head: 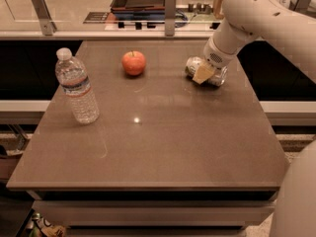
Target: Knock 7up can over
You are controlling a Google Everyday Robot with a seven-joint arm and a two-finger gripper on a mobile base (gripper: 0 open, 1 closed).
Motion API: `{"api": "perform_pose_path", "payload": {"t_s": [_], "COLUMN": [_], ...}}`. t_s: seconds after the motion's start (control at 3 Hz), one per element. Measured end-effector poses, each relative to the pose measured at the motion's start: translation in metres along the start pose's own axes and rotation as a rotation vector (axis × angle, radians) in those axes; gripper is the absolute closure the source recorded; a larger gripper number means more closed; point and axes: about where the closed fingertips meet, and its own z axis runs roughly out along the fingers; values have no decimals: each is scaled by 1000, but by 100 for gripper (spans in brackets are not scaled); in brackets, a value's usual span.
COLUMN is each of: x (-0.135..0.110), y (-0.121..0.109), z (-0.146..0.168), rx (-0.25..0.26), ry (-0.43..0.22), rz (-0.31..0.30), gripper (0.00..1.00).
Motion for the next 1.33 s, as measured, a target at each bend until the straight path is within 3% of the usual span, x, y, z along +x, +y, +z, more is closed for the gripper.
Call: {"api": "perform_pose_path", "payload": {"t_s": [1.0,1.33], "x": [-1,-2], "y": [2,1], "z": [2,1], "rx": [-7,-7], "ry": [3,3], "rz": [-2,-2], "gripper": [13,0]}}
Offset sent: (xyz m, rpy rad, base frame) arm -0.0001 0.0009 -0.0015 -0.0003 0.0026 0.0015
